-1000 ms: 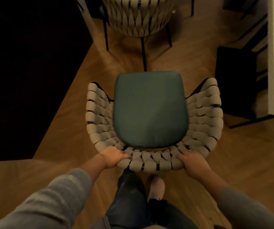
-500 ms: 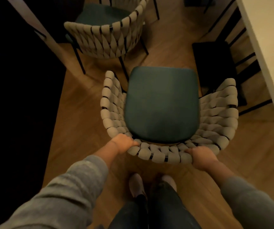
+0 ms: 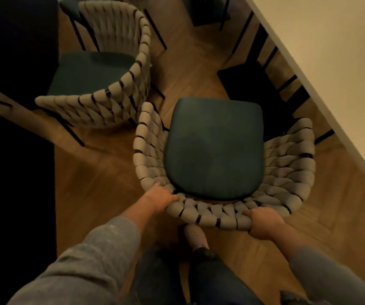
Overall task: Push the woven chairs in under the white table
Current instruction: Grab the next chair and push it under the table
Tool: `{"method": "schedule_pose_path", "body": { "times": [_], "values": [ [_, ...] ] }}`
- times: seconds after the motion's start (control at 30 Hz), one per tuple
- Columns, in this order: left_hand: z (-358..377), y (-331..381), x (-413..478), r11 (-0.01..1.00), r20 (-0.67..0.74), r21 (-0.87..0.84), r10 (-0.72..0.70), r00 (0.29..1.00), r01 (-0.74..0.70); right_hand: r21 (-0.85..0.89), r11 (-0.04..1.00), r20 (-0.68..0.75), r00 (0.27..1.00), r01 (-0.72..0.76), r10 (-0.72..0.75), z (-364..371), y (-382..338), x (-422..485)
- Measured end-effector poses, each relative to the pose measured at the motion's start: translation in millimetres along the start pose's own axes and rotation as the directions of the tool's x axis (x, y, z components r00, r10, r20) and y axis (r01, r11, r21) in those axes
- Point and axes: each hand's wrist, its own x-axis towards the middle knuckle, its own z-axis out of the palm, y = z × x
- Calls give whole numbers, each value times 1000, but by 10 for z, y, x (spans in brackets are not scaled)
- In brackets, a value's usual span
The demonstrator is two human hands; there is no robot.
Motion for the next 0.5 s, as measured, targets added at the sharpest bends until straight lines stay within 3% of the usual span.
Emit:
{"method": "schedule_pose_path", "body": {
  "times": [0.3, 0.5],
  "values": [
    [-131, -645, 123, 988, 16, 43, 150, 989, -151, 75, 988, 29, 991, -136, 134, -318, -393, 157],
    [-22, -1061, -63, 960, 83, 95, 255, 963, -262, 203, 952, -1, 972, -231, 236, -417, -1103, 71]
  ]
}}
